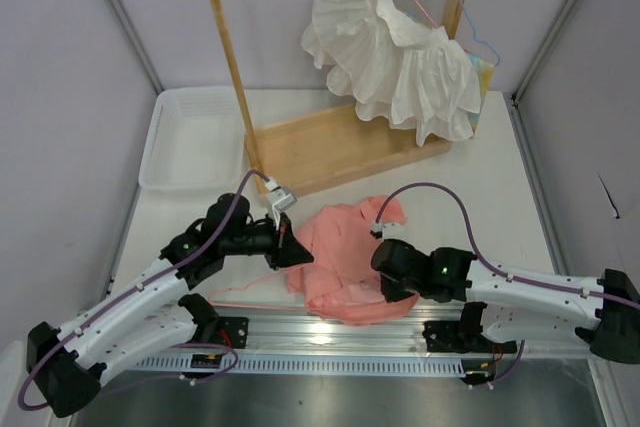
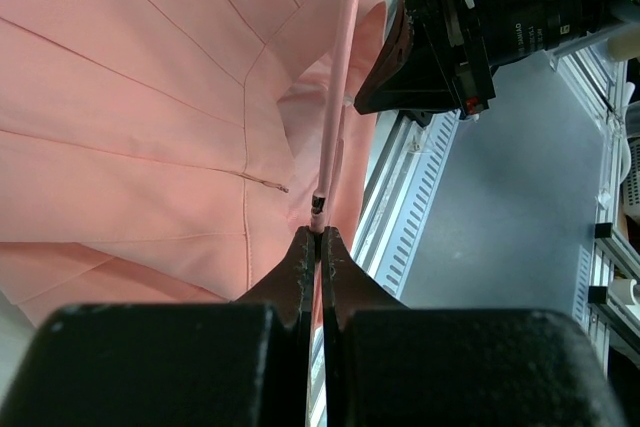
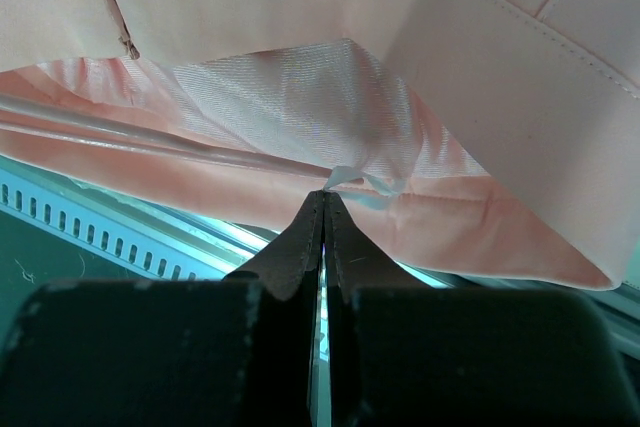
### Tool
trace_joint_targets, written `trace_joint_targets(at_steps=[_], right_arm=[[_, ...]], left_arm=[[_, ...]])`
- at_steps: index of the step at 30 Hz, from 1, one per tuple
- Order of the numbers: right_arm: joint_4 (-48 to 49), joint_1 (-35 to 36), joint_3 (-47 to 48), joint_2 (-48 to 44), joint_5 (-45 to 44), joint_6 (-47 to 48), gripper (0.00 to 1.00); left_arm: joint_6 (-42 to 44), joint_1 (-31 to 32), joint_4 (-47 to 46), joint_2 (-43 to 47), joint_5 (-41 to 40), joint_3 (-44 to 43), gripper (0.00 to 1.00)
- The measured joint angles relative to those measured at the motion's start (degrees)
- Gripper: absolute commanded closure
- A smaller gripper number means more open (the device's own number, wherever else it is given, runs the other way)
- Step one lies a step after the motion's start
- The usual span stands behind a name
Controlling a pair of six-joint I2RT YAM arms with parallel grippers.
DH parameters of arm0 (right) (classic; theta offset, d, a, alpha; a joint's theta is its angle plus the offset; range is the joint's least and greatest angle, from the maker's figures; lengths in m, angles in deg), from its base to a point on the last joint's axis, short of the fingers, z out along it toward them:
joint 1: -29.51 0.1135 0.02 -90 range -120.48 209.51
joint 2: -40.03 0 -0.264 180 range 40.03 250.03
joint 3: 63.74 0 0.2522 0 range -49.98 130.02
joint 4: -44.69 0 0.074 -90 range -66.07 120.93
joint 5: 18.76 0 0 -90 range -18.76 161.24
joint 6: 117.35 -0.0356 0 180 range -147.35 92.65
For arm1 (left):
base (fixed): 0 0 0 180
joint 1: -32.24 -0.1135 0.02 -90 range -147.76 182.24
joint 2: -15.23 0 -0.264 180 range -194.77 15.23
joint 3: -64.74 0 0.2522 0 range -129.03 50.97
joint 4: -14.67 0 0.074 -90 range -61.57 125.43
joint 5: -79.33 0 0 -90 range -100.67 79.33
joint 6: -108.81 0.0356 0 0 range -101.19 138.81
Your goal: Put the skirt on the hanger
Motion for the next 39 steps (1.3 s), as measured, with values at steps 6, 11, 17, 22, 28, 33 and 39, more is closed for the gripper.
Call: trace_joint_targets(at_steps=[6, 11, 17, 22, 28, 33, 39], right_arm=[[0.0, -0.2, -0.3, -0.9, 0.0, -0.3, 0.99], [0.0, -0.2, -0.9, -1.2, 0.0, -0.3, 0.99], [0.2, -0.2, -1.4, -1.5, 0.1, -0.4, 0.99], [0.2, -0.2, -1.8, -1.6, 0.1, -0.5, 0.99], [0.2, -0.2, -1.8, -2.4, 0.0, -0.9, 0.99], [0.0, -0.2, -1.8, -2.9, 0.0, -1.4, 0.99], [-0.1, -0.3, -1.8, -2.9, 0.0, -1.7, 0.99]], left_arm=[[-0.1, 0.4, -0.3, -0.1, 0.1, 0.0, 1.00], [-1.2, 0.5, -1.8, -0.1, -0.3, 0.1, 1.00], [-2.9, 0.7, -4.6, 0.0, -1.0, 1.3, 1.00], [-3.9, 0.7, -6.3, 0.0, -1.0, 1.8, 1.00], [-3.8, 0.8, -6.0, -0.1, -0.9, 1.8, 1.00], [-3.7, 1.2, -4.5, 0.0, -0.7, 1.8, 1.00], [-3.4, 1.4, -3.4, 0.0, -0.3, 1.8, 1.00]])
